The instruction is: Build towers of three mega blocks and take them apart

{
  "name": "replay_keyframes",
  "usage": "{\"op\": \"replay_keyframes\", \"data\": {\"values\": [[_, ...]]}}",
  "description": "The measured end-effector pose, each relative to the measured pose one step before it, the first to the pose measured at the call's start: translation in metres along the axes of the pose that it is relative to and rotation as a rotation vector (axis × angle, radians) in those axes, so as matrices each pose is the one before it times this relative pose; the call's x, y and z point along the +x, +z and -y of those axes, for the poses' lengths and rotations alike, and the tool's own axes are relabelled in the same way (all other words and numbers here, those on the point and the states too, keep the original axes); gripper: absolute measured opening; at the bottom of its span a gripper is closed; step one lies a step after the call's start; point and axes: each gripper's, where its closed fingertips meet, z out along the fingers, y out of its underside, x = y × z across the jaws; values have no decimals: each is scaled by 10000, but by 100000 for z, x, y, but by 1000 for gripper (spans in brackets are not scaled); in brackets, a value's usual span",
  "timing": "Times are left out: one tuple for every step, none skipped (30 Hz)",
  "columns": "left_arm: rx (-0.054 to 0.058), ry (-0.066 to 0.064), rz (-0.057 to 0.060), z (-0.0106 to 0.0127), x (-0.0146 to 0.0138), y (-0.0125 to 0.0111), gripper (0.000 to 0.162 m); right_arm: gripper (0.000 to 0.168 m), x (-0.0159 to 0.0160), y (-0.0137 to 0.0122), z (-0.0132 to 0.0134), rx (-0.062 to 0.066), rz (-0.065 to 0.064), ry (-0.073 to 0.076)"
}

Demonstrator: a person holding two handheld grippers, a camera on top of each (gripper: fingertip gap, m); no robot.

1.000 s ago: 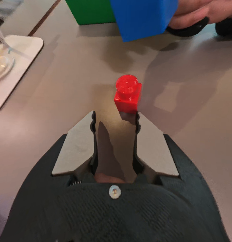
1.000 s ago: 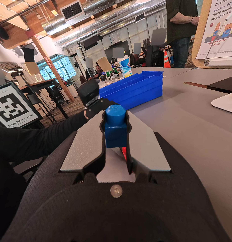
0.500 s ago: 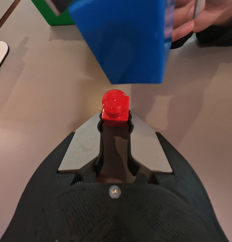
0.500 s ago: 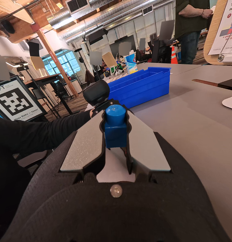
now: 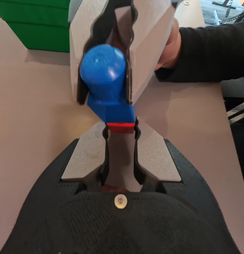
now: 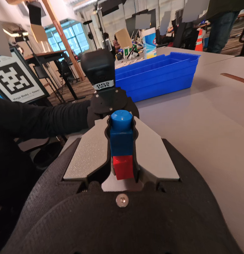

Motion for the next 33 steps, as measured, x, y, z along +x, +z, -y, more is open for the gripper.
{"op": "replay_keyframes", "data": {"values": [[52,-16,-119,105,222,-77,34,27,-214,182,-349,-214,107,-67],[18,-5,-132,32,231,-84,34,27,-269,141,-233,-157,134,-55],[-5,4,-81,-36,160,-79,34,27,-165,58,-80,-86,61,-37],[-9,-1,-43,-48,92,-38,34,27,-115,-10,-83,-118,14,-47],[1,9,-20,-7,70,-3,34,27,-85,-58,-84,-135,5,-36],[57,26,53,122,-6,11,34,27,-50,-121,3,-56,-8,-35],[112,3,79,258,-41,5,34,27,34,-190,146,72,-35,-33],[149,-40,34,346,2,-15,34,27,4,-217,244,150,15,25],[160,-66,52,342,-55,-54,34,27,40,-199,294,192,21,68],[141,-73,117,285,-200,-94,34,27,205,-162,288,184,-124,22],[127,-63,143,214,-278,-124,34,27,241,-81,276,180,-203,-46],[117,-72,100,175,-229,-122,34,27,224,-34,243,150,-237,-82],[97,-102,76,130,-184,-88,34,27,152,20,156,87,-205,-96],[94,-99,59,124,-136,-47,34,27,180,36,166,115,-225,-115],[86,-87,-24,121,10,-8,34,27,48,41,138,127,-101,-57],[88,-87,-88,119,107,-18,34,27,-36,23,91,100,23,39],[131,-140,-178,177,220,-44,34,27,-44,-68,120,101,105,107],[217,-249,-326,314,365,-108,34,27,-216,-148,223,151,243,147],[275,-274,-386,433,448,-171,34,27,-298,-179,319,205,302,153],[235,-171,-297,394,378,-170,34,27,-312,-189,321,184,299,171],[126,-57,-153,231,247,-110,33,27,-228,-161,243,138,218,102],[24,32,-55,81,170,-35,34,27,-187,-77,66,21,148,28],[-13,65,-66,1,232,44,34,27,-274,-5,-31,-39,169,-27],[18,23,-120,26,290,67,33,27,-304,36,-39,-40,177,-22],[60,-20,-112,85,224,56,34,27,-257,38,38,18,147,-17],[57,-23,-26,80,52,8,33,27,-62,8,72,34,23,1],[51,-3,34,98,-60,-33,33,27,77,-9,63,37,-71,-37],[64,2,40,125,-71,-68,33,27,81,-2,128,94,-78,-12],[56,5,85,114,-126,-64,33,27,123,34,127,88,-121,16],[22,10,160,71,-221,-61,34,27,212,59,66,47,-207,-50],[-32,32,240,-24,-352,-23,34,27,295,82,-34,-33,-283,-89],[-51,31,220,-70,-336,-7,33,27,337,62,-106,-65,-314,-153],[-16,-10,104,-39,-173,9,33,27,192,46,-68,-44,-191,-97]]}}
